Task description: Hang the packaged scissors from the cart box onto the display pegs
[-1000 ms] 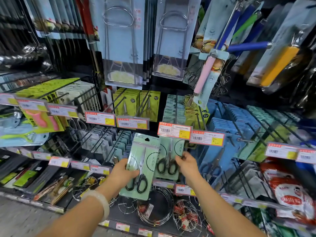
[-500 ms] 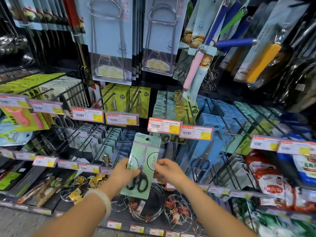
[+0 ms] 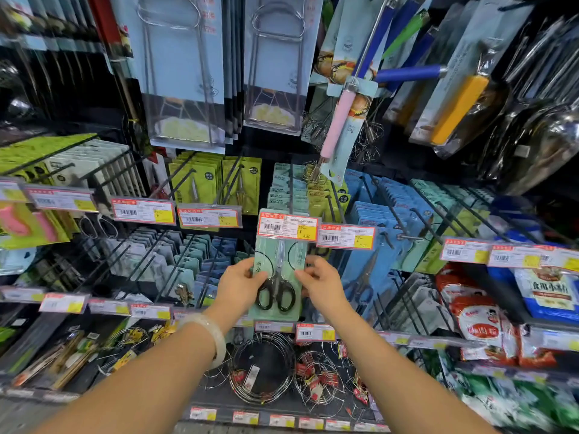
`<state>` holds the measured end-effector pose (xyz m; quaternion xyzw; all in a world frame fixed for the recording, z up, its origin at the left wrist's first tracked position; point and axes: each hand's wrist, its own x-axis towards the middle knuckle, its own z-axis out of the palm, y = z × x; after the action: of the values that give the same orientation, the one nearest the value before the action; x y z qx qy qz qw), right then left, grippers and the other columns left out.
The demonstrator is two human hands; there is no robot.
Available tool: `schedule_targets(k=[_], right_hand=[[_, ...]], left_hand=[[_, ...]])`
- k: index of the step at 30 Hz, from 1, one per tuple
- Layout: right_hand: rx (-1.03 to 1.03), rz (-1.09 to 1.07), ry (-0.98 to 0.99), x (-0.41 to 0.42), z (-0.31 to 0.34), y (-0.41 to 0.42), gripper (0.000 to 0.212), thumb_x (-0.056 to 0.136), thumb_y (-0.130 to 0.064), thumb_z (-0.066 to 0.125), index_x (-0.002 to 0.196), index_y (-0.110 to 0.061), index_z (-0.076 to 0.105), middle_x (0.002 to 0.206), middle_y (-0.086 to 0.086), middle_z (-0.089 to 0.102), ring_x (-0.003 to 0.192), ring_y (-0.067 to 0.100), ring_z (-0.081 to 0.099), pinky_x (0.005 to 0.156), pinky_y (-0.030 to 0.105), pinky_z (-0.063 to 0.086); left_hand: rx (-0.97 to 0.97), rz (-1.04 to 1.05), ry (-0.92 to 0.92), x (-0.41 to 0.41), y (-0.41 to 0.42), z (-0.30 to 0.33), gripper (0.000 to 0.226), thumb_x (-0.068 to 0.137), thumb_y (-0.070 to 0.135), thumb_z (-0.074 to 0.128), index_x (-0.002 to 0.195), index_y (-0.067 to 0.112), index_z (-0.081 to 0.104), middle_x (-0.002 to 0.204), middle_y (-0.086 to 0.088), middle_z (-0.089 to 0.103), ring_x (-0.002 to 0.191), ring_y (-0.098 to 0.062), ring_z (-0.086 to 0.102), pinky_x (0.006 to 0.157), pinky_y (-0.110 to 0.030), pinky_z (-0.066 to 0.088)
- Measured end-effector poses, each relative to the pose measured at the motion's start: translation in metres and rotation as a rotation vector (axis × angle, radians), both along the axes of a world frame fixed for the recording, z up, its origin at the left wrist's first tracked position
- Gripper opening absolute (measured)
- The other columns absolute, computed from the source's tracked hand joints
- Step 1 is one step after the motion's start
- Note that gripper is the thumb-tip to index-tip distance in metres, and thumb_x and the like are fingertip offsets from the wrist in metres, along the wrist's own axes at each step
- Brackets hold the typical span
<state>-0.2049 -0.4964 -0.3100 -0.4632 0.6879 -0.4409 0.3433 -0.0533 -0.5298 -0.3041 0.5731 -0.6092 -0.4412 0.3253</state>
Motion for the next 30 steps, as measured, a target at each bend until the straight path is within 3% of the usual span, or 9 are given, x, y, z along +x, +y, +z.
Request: schedule_targets(k=[10, 14, 17, 20, 22, 23, 26, 28, 30], right_hand=[[0.094, -0.026, 0.026, 0.0, -0.025, -0.007, 0.033, 0.093, -0.013, 0.054, 0.124, -0.003, 0.051, 0.072, -0.004, 0.043, 0.078, 0.018, 0.046, 0.076, 0.032, 0.043], [0.031, -0.053, -0.014, -0.001, -0.029, -0.01, 0.029, 0.093, -0.011, 0.053, 0.122, -0.005, 0.054, 0.076, -0.008, 0.048, 0.072, 0.01, 0.048, 0.074, 0.025, 0.041], [-0.028, -0.095, -0.069, -0.002, -0.031, -0.013, 0.031, 0.093, -0.008, 0.052, 0.124, -0.01, 0.056, 0.092, -0.002, 0.062, 0.085, 0.012, 0.057, 0.083, 0.028, 0.047], [-0.007, -0.101, -0.06, -0.003, -0.033, -0.019, 0.036, 0.093, -0.009, 0.052, 0.129, -0.007, 0.053, 0.091, -0.001, 0.061, 0.082, 0.011, 0.056, 0.078, 0.02, 0.045], [0.03, -0.086, -0.007, -0.002, -0.03, -0.023, 0.039, 0.095, -0.012, 0.05, 0.134, -0.007, 0.049, 0.086, -0.003, 0.055, 0.077, 0.009, 0.051, 0.072, 0.018, 0.041], [0.06, -0.084, 0.013, -0.003, -0.029, -0.026, 0.042, 0.096, -0.015, 0.049, 0.137, -0.008, 0.044, 0.093, 0.001, 0.056, 0.085, 0.013, 0.053, 0.076, 0.02, 0.041], [0.203, -0.068, 0.1, -0.006, -0.032, -0.03, 0.055, 0.096, -0.025, 0.049, 0.146, -0.011, 0.028, 0.136, 0.013, 0.049, 0.123, 0.026, 0.049, 0.1, 0.032, 0.041], [0.302, -0.034, 0.199, -0.01, -0.039, -0.024, 0.062, 0.094, -0.027, 0.052, 0.147, -0.01, 0.024, 0.145, 0.015, 0.039, 0.132, 0.03, 0.041, 0.107, 0.037, 0.038], [0.383, 0.018, 0.332, -0.017, -0.045, -0.008, 0.06, 0.094, -0.027, 0.053, 0.144, -0.007, 0.026, 0.144, 0.016, 0.038, 0.131, 0.032, 0.04, 0.108, 0.037, 0.036]], left_hand=[[0.058, 0.018, -0.013, -0.005, -0.007, -0.021, 0.008, 0.089, 0.012, 0.06, 0.093, 0.017, 0.064, 0.058, -0.002, 0.049, 0.056, -0.018, 0.042, 0.054, -0.026, 0.035], [-0.025, 0.017, 0.0, -0.008, -0.013, -0.027, 0.019, 0.089, 0.012, 0.06, 0.107, 0.006, 0.067, 0.055, 0.004, 0.041, 0.051, -0.01, 0.036, 0.048, -0.019, 0.031], [-0.078, -0.013, 0.015, -0.012, -0.016, -0.023, 0.024, 0.09, 0.011, 0.059, 0.113, 0.008, 0.066, 0.058, 0.007, 0.046, 0.053, -0.004, 0.04, 0.044, -0.007, 0.036], [-0.061, -0.018, -0.018, -0.014, -0.022, -0.027, 0.024, 0.09, 0.013, 0.06, 0.113, 0.007, 0.066, 0.059, 0.004, 0.052, 0.055, -0.009, 0.045, 0.046, -0.01, 0.036], [-0.025, -0.018, -0.038, -0.014, -0.025, -0.029, 0.03, 0.09, 0.017, 0.06, 0.118, 0.007, 0.064, 0.077, -0.006, 0.064, 0.072, -0.02, 0.059, 0.062, -0.021, 0.043], [-0.009, -0.025, -0.056, -0.014, -0.027, -0.03, 0.037, 0.09, 0.02, 0.06, 0.124, 0.007, 0.059, 0.094, -0.01, 0.067, 0.089, -0.026, 0.063, 0.072, -0.025, 0.046], [0.135, -0.043, -0.21, -0.016, -0.033, -0.034, 0.074, 0.088, 0.033, 0.062, 0.146, 0.004, 0.026, 0.139, -0.015, 0.047, 0.127, -0.031, 0.047, 0.098, -0.036, 0.042], [0.24, -0.093, -0.414, -0.018, -0.03, -0.042, 0.081, 0.085, 0.038, 0.063, 0.145, 0.002, 0.021, 0.143, -0.019, 0.04, 0.127, -0.034, 0.046, 0.099, -0.04, 0.043], [0.264, -0.23, -0.636, -0.024, -0.017, -0.049, 0.071, 0.084, 0.04, 0.064, 0.137, 0.005, 0.033, 0.139, -0.018, 0.043, 0.123, -0.034, 0.049, 0.1, -0.04, 0.045]])
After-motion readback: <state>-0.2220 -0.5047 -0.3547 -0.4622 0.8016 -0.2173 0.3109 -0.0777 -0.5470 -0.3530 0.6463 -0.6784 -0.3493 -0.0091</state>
